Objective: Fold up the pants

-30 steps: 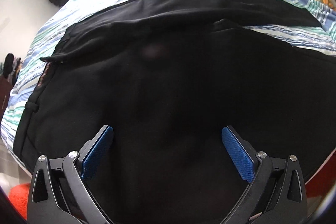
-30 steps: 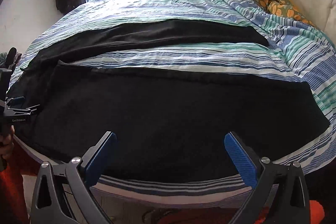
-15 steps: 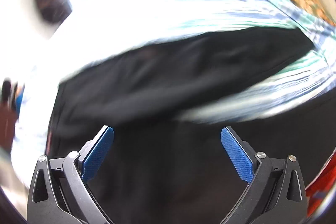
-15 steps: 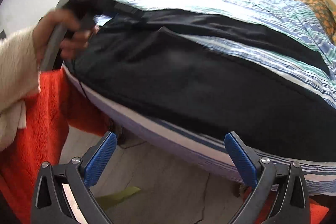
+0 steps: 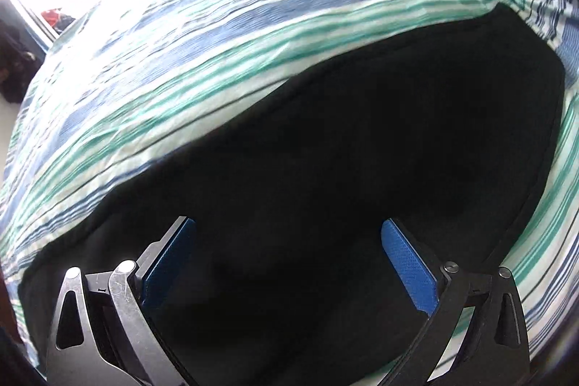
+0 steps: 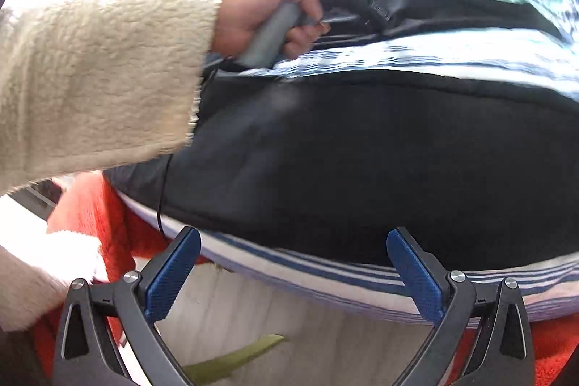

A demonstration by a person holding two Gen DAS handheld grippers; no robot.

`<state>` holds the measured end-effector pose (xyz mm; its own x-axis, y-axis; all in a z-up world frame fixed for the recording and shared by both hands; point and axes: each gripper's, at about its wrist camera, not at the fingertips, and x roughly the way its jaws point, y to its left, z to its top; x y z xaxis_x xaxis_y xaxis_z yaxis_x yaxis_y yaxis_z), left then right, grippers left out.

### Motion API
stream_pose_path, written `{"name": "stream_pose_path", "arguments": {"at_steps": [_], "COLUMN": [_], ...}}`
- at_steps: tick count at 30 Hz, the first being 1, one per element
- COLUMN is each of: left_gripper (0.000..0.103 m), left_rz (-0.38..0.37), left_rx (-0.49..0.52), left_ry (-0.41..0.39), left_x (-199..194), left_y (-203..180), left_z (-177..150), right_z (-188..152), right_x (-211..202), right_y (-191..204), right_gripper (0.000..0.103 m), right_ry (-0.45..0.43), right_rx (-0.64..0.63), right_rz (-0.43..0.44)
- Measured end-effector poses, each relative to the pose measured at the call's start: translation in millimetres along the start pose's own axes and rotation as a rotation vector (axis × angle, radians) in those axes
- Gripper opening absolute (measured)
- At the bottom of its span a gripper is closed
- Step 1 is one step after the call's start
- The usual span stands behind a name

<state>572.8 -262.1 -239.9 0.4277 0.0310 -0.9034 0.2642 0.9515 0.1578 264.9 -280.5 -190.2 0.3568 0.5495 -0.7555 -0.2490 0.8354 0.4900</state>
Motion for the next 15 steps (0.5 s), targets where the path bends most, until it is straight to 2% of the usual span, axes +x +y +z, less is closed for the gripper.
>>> {"name": "stream_pose_path", "arguments": {"at_steps": [5, 8, 11, 15], "left_gripper": [0.103, 0.103, 0.103, 0.103], "left_rz": [-0.050, -0.077, -0.061, -0.062], "left_rx": [0.049, 0.132, 0.205, 0.199], "left_ry": [-0.048, -0.084, -0.129, -0.118], "left_x": [9.3, 4.1, -0.4, -1.0], "left_y": [-79.5, -136.4, -190.2, -226.8], "left_z": [53.7, 76.4, 98.3, 119.3], "right_z": [3.6, 0.9, -7.7, -6.8], "right_x": [-9.0, -17.9, -24.3, -19.6], "right_y": [-20.4, -26.1, -35.2, -43.0], "right_gripper": [0.102, 0.102, 0.102, 0.102], "right_ry": [-0.031, -0.065, -0.077, -0.071], "right_rx": [0.084, 0.107, 0.159, 0.215], "right_rz": [0.013, 0.023, 0.040, 0.047]}}
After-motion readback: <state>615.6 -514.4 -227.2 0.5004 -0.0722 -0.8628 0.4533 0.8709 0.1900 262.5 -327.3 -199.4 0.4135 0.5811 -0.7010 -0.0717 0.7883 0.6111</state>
